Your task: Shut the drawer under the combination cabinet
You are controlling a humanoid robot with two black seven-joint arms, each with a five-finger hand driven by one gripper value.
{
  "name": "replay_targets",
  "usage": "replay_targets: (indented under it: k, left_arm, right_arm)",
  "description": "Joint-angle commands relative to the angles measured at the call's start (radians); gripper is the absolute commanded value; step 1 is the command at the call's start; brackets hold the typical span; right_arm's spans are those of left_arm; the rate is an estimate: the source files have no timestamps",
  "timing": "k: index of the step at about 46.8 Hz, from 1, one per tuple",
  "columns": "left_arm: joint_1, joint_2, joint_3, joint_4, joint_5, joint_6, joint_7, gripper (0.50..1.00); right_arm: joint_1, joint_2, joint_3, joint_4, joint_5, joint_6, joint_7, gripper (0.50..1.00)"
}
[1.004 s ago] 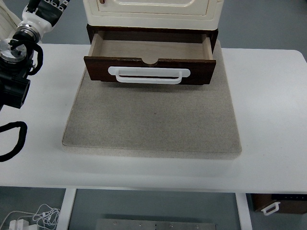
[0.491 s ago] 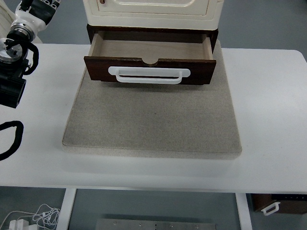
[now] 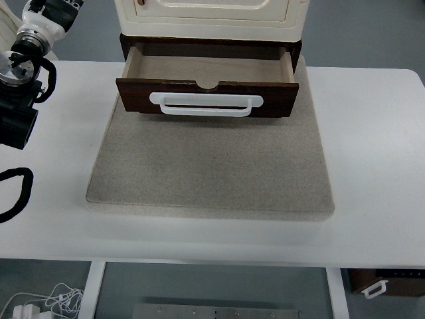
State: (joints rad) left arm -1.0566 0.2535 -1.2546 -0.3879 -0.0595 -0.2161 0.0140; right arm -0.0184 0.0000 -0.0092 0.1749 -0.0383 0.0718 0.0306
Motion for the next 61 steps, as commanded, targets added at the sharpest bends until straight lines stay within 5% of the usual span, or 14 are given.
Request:
replay_targets:
  k: [1, 22, 51, 61]
  left_arm:
    - [-0.014, 0.001, 0.029, 0.001, 0.000, 0.001, -0.002, 0.996]
    - [-0.088, 0.079, 0.057, -0.014, 0.001, -0.031, -0.009, 0.999]
    - [-0.217, 0.325, 0.188, -0.393, 0.067, -0.023, 0.001, 0.996]
    - [-0.249, 0.362, 0.244, -0.529, 0.098, -0.011, 0.003, 0.996]
  right_arm:
    - [0.000, 0.000, 0.000, 0.000, 0.000, 0.000, 0.000, 0.952]
    - [0.000, 0.000, 0.000, 0.000, 0.000, 0.000, 0.000, 0.952]
    - [0.000, 0.000, 0.000, 0.000, 0.000, -0.001, 0.000, 0.952]
    - [0.000, 0.000, 0.000, 0.000, 0.000, 0.000, 0.000, 0.952]
